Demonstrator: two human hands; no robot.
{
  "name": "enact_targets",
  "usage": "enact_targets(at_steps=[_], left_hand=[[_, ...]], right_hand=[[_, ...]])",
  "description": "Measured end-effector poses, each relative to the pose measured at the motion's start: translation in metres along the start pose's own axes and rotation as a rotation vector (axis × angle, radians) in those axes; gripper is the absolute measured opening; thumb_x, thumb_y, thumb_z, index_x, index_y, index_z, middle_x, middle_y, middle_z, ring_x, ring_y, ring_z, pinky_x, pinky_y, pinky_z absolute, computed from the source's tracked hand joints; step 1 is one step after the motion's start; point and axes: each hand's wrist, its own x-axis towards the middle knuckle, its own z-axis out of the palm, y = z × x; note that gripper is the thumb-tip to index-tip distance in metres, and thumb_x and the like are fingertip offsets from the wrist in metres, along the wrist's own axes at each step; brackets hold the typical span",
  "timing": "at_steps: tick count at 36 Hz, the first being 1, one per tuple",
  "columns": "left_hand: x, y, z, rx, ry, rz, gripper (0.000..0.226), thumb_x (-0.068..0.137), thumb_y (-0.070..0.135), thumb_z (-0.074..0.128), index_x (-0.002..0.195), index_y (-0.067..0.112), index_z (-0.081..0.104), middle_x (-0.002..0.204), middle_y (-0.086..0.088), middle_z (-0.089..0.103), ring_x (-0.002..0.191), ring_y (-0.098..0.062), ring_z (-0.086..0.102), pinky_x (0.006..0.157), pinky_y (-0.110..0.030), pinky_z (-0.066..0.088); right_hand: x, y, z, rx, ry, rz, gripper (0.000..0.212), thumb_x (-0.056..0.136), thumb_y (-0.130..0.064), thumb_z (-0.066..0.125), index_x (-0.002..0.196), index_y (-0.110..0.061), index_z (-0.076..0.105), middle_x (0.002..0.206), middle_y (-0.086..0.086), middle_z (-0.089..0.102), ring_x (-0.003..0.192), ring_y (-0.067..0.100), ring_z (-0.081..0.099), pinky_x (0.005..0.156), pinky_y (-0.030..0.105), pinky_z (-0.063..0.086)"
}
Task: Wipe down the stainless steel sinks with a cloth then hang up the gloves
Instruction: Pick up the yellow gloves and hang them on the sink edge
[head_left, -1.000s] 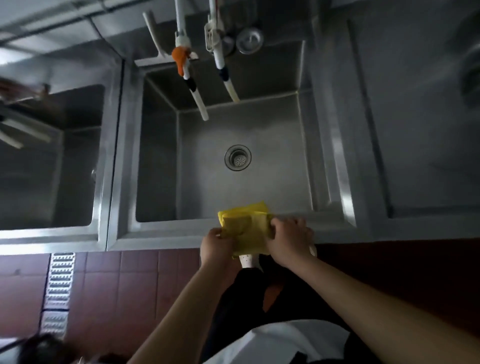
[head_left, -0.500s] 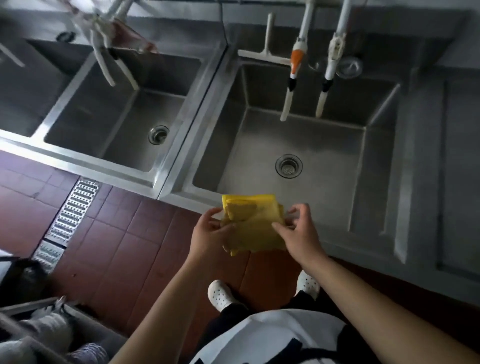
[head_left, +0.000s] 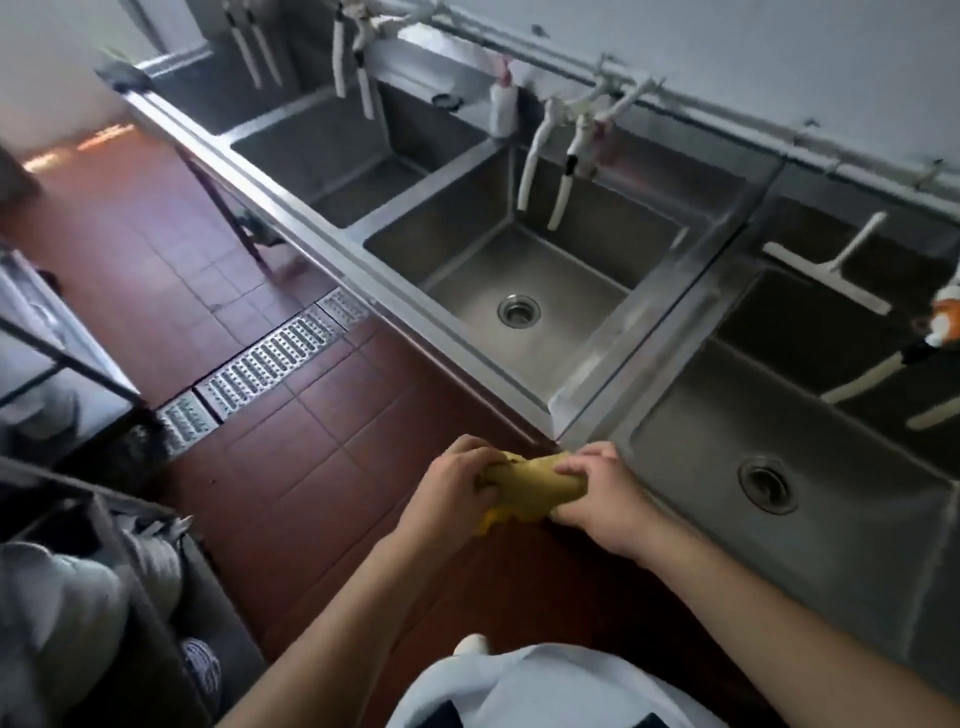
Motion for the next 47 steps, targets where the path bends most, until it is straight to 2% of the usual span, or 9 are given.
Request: enact_targets(at_steps=[3, 6, 9, 13, 18, 25, 31, 35, 47], left_hand=[[0.008, -0.032, -0.033, 0.010, 0.057, -0.023, 0.039, 0.075, 0.005, 0.067, 0.110, 0.023, 0.074, 0.109, 0.007, 0.064, 0.100, -0.015, 0.055, 0.090, -0.029, 0.047], [0.019, -0.067, -0.070, 0.084, 0.129, -0.055, 0.036, 0.083, 0.016, 0.067, 0.115, 0.033, 0.071, 0.109, 0.014, 0.066, 0.099, -0.011, 0.042, 0.087, -0.028, 0.042], [0.036, -0.096, -0.110, 0.069, 0.259, -0.099, 0.032, 0.083, 0.014, 0.072, 0.112, 0.027, 0.075, 0.103, 0.010, 0.071, 0.101, -0.010, 0.048, 0.088, -0.027, 0.043], [0.062, -0.127, -0.166, -0.093, 0.296, -0.208, 0.034, 0.082, 0.009, 0.074, 0.110, 0.028, 0.073, 0.096, 0.015, 0.064, 0.089, 0.002, 0.056, 0.074, -0.007, 0.041], [0.094, -0.160, -0.228, -0.198, 0.493, -0.283, 0.043, 0.080, 0.002, 0.077, 0.105, 0.036, 0.072, 0.092, 0.016, 0.064, 0.086, -0.005, 0.062, 0.073, -0.012, 0.046], [0.150, -0.192, -0.305, -0.202, 0.685, -0.356, 0.038, 0.074, 0.018, 0.072, 0.105, 0.040, 0.073, 0.097, 0.013, 0.067, 0.091, -0.011, 0.066, 0.080, -0.024, 0.051], [0.197, -0.247, -0.362, -0.258, 0.746, -0.417, 0.037, 0.080, 0.000, 0.073, 0.108, 0.024, 0.075, 0.097, 0.013, 0.069, 0.092, -0.009, 0.066, 0.082, -0.028, 0.052], [0.231, -0.300, -0.405, -0.364, 0.754, -0.447, 0.040, 0.082, -0.002, 0.072, 0.105, 0.030, 0.072, 0.079, 0.018, 0.069, 0.065, 0.004, 0.060, 0.063, -0.010, 0.046], [0.332, -0.456, -0.581, -0.431, 0.704, -0.313, 0.036, 0.082, 0.004, 0.075, 0.102, 0.033, 0.070, 0.094, 0.012, 0.071, 0.087, -0.013, 0.068, 0.079, -0.036, 0.059]], right_hand=[[0.037, -0.041, 0.013, -0.187, -0.064, -0.071, 0.034, 0.074, -0.003, 0.071, 0.106, -0.014, 0.072, 0.119, -0.001, 0.043, 0.099, 0.011, 0.051, 0.070, 0.001, 0.036], [0.079, -0.090, 0.017, -0.322, -0.058, -0.187, 0.024, 0.077, -0.006, 0.064, 0.093, -0.023, 0.073, 0.109, -0.008, 0.050, 0.102, 0.016, 0.056, 0.085, 0.024, 0.048], [0.124, -0.141, 0.017, -0.489, -0.056, -0.319, 0.020, 0.081, -0.021, 0.061, 0.092, -0.036, 0.069, 0.116, -0.020, 0.048, 0.116, 0.016, 0.042, 0.098, 0.037, 0.039], [0.190, -0.203, 0.019, -0.466, -0.145, -0.518, 0.026, 0.084, -0.024, 0.060, 0.104, -0.038, 0.068, 0.110, -0.019, 0.059, 0.111, 0.010, 0.046, 0.101, 0.035, 0.027], [0.266, -0.277, 0.021, -0.237, -0.299, -0.637, 0.029, 0.083, -0.018, 0.064, 0.107, -0.034, 0.069, 0.099, -0.013, 0.068, 0.093, 0.010, 0.061, 0.083, 0.029, 0.050], [0.363, -0.369, 0.037, -0.154, -0.336, -0.798, 0.029, 0.082, -0.012, 0.064, 0.105, -0.028, 0.070, 0.104, -0.012, 0.062, 0.093, 0.007, 0.057, 0.080, 0.016, 0.043], [0.439, -0.442, 0.065, -0.125, -0.373, -0.851, 0.028, 0.083, -0.012, 0.064, 0.106, -0.026, 0.071, 0.098, -0.008, 0.063, 0.093, 0.012, 0.059, 0.087, 0.038, 0.052], [0.490, -0.492, 0.090, -0.119, -0.358, -0.838, 0.029, 0.083, -0.010, 0.065, 0.106, -0.025, 0.071, 0.099, -0.008, 0.064, 0.093, 0.011, 0.060, 0.086, 0.034, 0.053], [0.612, -0.663, 0.166, -0.021, -0.070, -0.761, 0.040, 0.078, -0.001, 0.067, 0.095, -0.037, 0.072, 0.099, -0.021, 0.065, 0.100, 0.006, 0.057, 0.088, 0.019, 0.044]])
